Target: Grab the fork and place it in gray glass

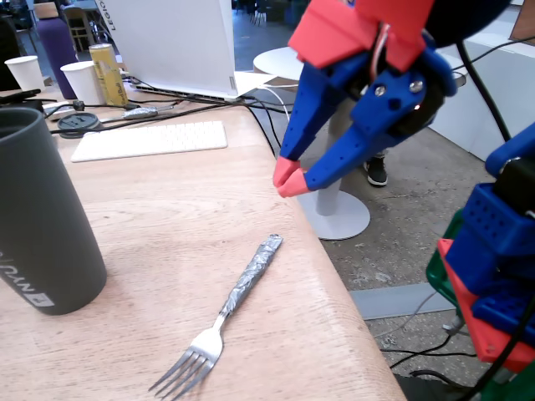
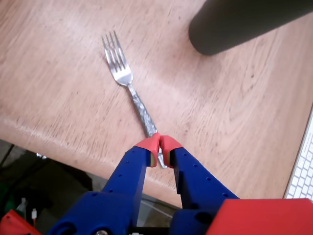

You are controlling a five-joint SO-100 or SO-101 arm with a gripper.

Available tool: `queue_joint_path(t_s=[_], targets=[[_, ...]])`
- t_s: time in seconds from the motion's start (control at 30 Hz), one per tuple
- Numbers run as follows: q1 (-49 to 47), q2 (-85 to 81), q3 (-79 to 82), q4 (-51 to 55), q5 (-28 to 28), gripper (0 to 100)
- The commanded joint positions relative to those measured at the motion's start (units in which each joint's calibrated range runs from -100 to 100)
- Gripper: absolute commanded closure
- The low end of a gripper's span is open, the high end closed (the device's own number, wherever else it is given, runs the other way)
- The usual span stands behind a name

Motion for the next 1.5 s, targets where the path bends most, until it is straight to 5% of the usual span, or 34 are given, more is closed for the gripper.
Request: queue_joint_path(t_s=[0.0,0.37,0.6,0.77,0.97,1.47], targets=[[-0.42,0.76,-2.03,-0.86,0.63,100],[-0.59,19.11,-6.09,-6.36,0.78,100],[1.1,39.01,-24.59,-9.48,0.78,100],[-0.42,40.38,-25.25,-9.48,1.32,99],[-0.76,40.46,-24.03,-9.48,9.77,99],[-8.88,43.04,-19.68,-9.4,12.6,99]])
